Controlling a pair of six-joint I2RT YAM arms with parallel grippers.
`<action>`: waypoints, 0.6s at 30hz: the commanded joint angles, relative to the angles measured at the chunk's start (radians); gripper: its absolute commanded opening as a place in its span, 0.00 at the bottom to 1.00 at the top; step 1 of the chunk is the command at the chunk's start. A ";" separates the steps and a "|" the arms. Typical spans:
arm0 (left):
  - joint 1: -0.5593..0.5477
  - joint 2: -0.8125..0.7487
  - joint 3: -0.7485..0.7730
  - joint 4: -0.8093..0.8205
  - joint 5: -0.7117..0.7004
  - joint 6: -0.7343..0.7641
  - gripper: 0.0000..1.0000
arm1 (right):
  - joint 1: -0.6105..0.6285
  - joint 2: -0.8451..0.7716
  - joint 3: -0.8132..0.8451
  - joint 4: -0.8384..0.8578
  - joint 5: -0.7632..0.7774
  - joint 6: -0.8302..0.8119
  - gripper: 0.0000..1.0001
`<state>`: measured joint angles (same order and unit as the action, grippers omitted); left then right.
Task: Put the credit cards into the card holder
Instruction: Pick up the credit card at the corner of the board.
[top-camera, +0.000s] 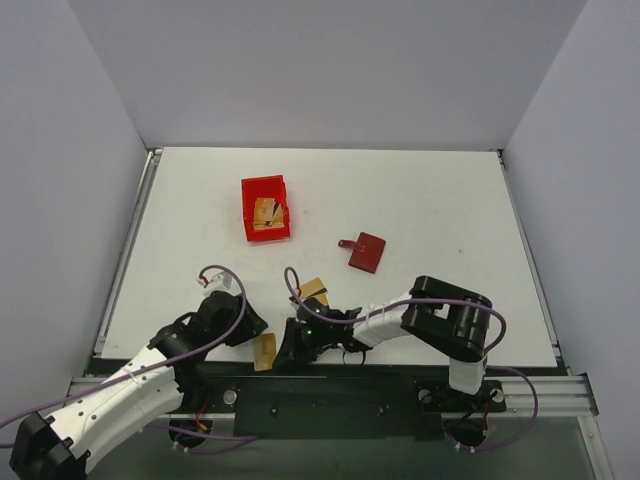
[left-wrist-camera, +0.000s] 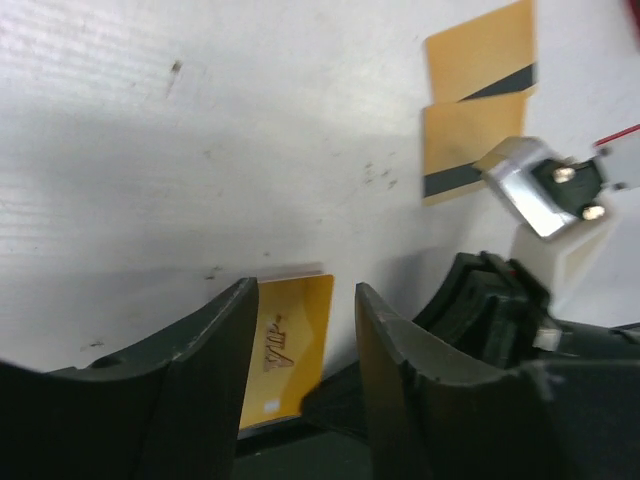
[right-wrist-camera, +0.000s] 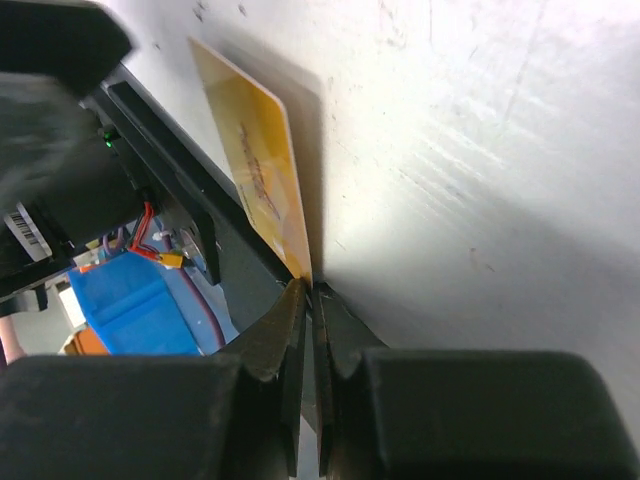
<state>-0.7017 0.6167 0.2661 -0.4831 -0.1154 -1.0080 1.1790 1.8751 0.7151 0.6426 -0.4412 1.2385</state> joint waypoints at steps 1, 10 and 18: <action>-0.005 -0.026 0.162 -0.037 -0.099 0.028 0.57 | -0.051 -0.057 -0.029 -0.081 0.202 -0.111 0.00; 0.016 -0.014 0.332 -0.017 -0.208 0.089 0.70 | -0.157 -0.178 -0.039 -0.075 0.127 -0.241 0.00; 0.117 0.034 0.302 0.194 -0.092 0.123 0.74 | -0.266 -0.330 0.018 -0.224 0.076 -0.405 0.00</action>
<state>-0.6388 0.6228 0.5648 -0.4534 -0.2764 -0.9207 0.9493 1.6264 0.6888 0.4900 -0.3332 0.9417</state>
